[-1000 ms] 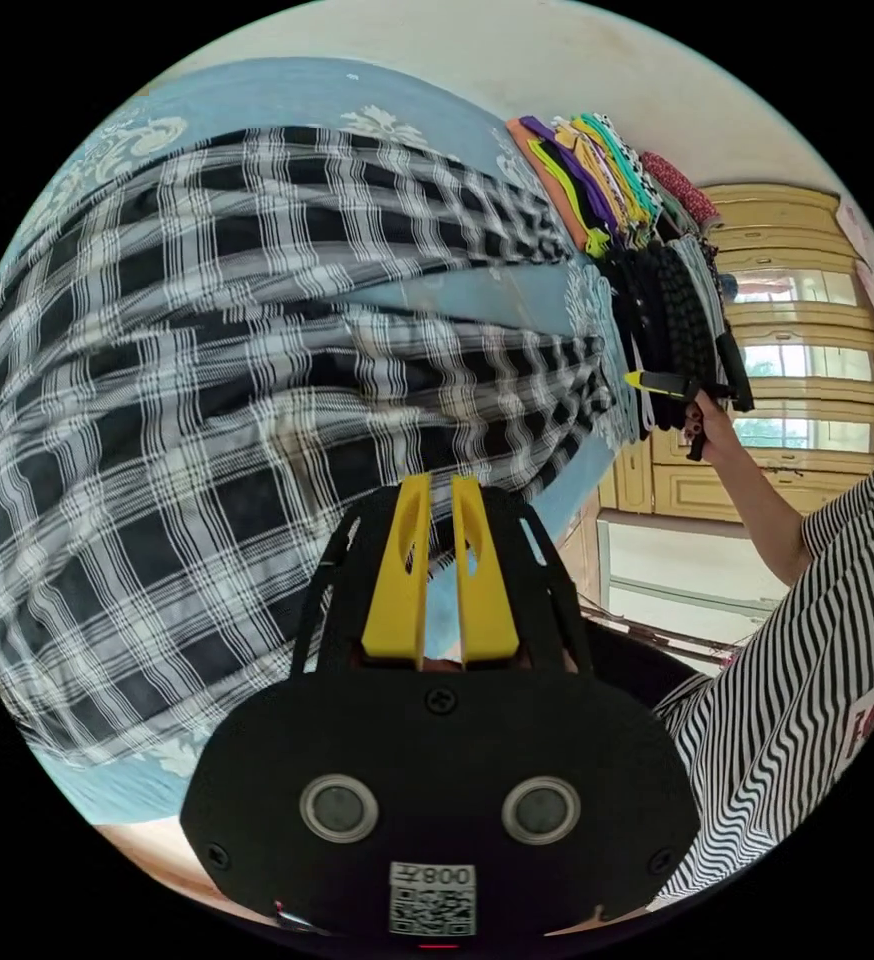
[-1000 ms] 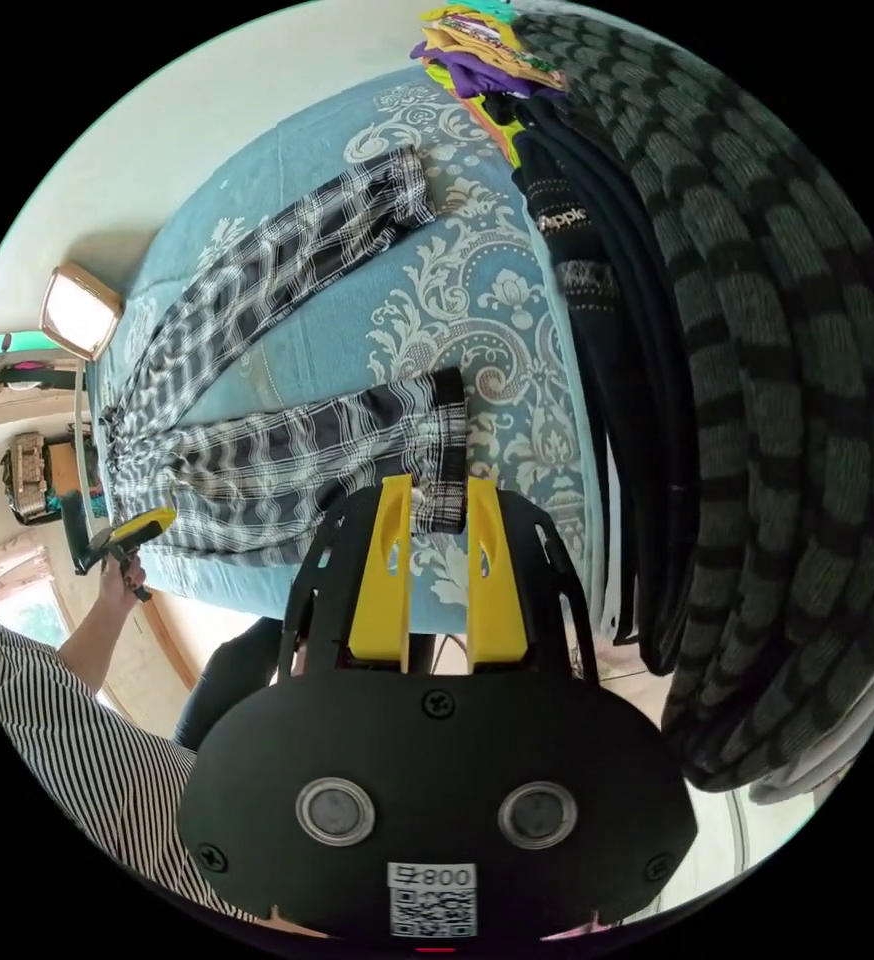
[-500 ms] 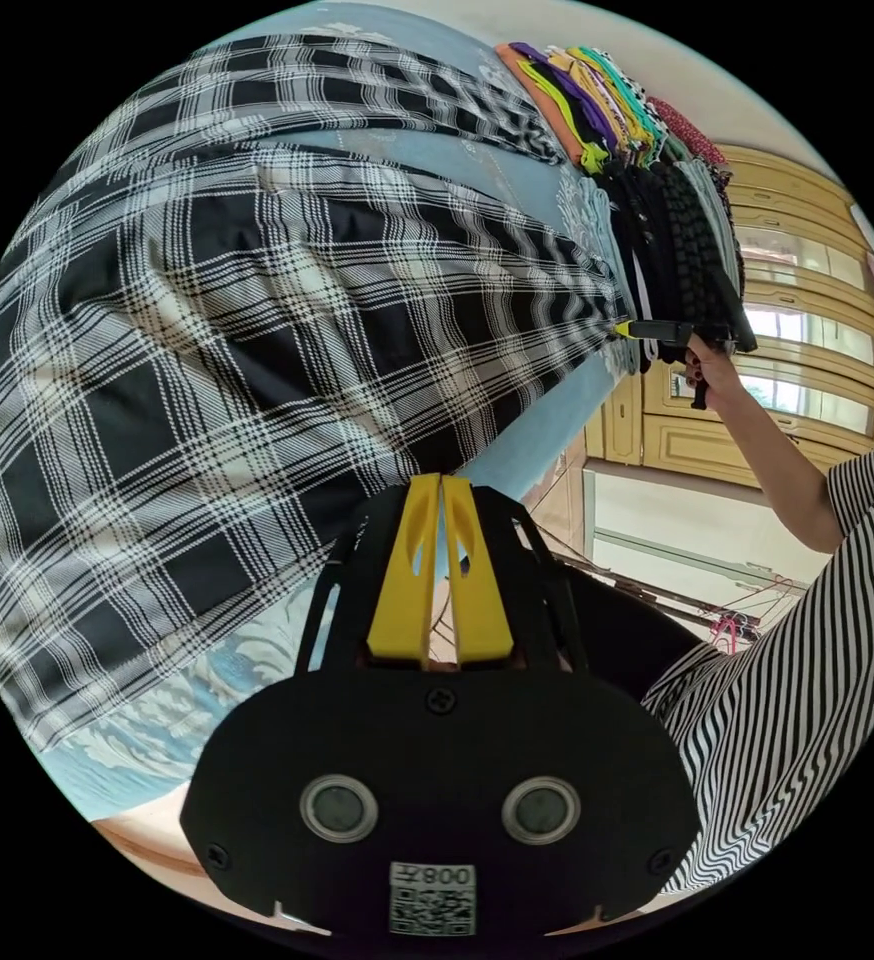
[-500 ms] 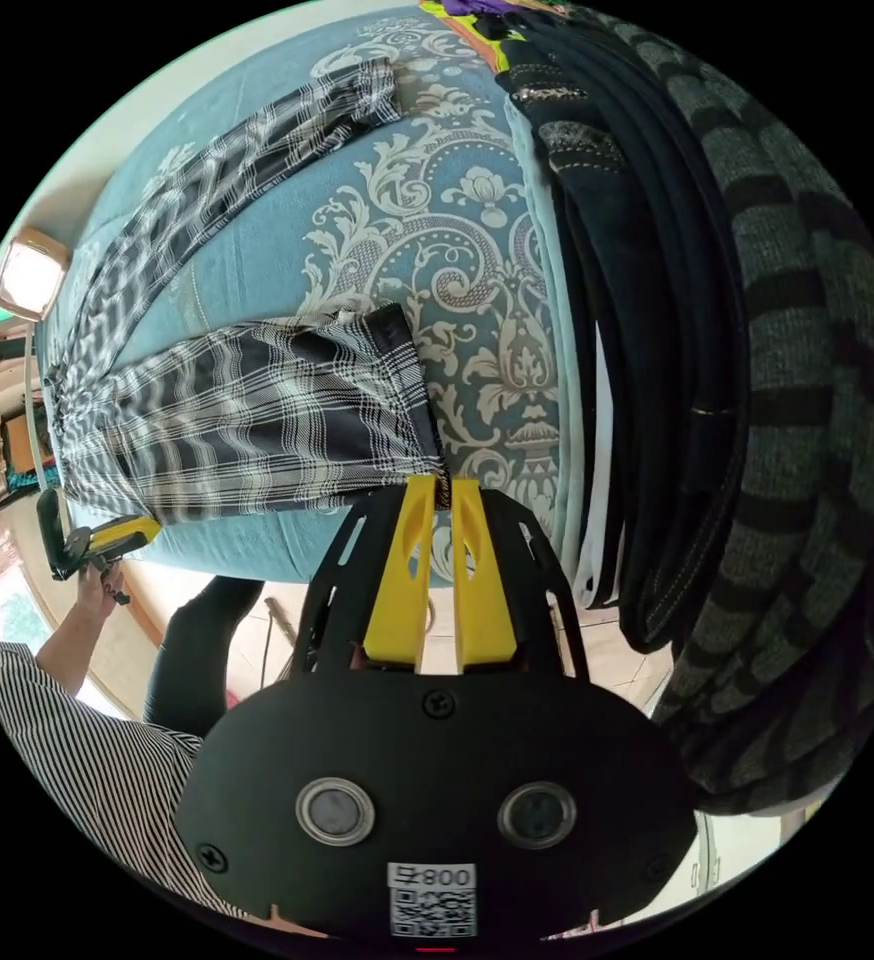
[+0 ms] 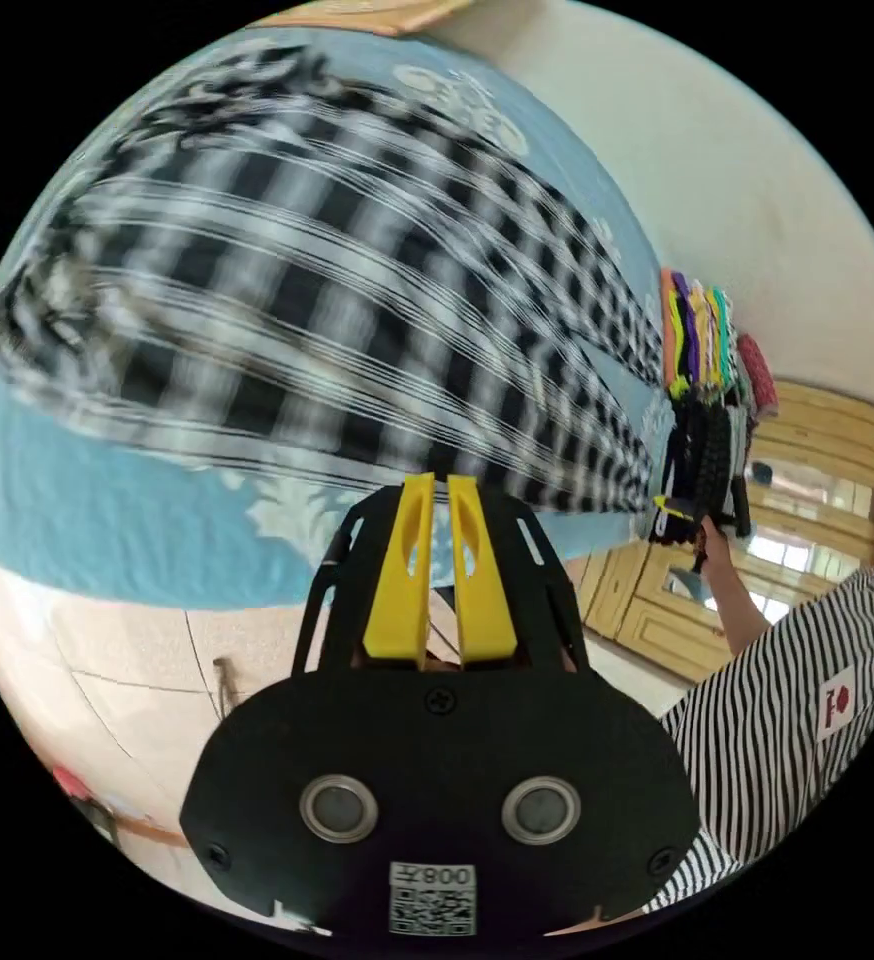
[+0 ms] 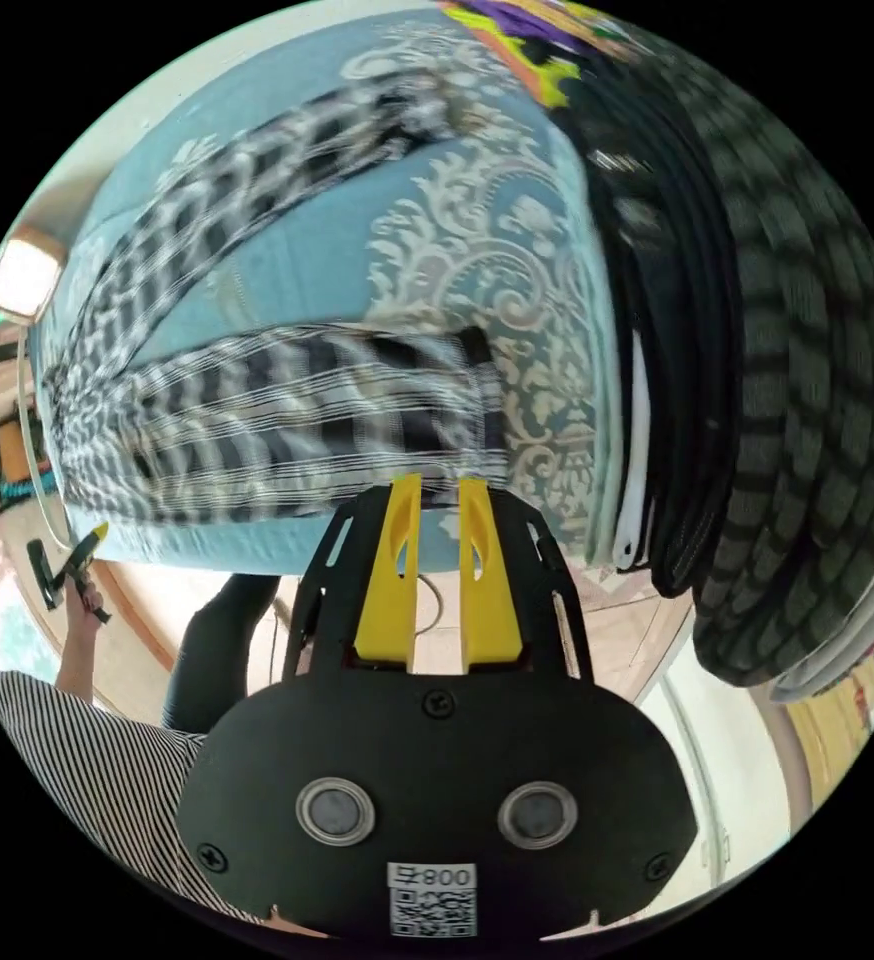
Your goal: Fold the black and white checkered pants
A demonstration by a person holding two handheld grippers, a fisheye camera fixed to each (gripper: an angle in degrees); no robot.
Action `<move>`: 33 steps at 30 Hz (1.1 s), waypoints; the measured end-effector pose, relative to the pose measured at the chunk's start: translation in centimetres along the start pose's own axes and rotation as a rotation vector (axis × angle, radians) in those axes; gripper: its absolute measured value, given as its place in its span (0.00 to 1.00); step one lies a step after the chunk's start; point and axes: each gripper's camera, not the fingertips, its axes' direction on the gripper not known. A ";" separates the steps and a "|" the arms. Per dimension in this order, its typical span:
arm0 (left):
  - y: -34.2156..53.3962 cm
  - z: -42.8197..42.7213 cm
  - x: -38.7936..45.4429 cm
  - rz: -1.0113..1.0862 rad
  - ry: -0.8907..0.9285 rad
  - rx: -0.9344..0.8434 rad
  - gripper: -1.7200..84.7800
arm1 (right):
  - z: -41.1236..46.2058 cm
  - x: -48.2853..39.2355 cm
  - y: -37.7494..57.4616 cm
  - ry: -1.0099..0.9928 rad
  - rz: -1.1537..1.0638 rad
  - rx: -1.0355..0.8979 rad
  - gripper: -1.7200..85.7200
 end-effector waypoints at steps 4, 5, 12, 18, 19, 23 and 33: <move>1.0 -9.1 -9.0 -0.288 0.002 0.309 0.07 | 1.2 -17.9 0.0 -0.101 -0.428 0.020 0.10; 1.0 -10.0 -10.0 -0.314 0.004 0.335 0.08 | 2.4 -23.9 0.1 -0.138 -0.572 -0.010 0.10; 0.5 -17.1 -17.8 -0.384 0.040 0.393 0.10 | 9.2 -51.8 4.9 -0.129 -1.134 -0.087 0.11; -0.2 -20.4 -21.2 -0.351 0.036 0.311 0.06 | 15.7 -65.3 8.6 0.109 -1.233 -0.096 0.09; 0.0 -21.3 -21.5 -0.342 0.050 0.311 0.05 | 16.6 -67.1 9.0 0.133 -1.216 -0.090 0.08; 1.5 -24.4 -22.7 -0.334 0.164 0.339 0.03 | 18.1 -72.9 10.4 0.166 -1.237 -0.094 0.04; 5.2 -31.2 -26.2 -0.404 0.186 0.307 0.03 | 19.9 -85.8 16.6 0.126 -1.336 -0.160 0.03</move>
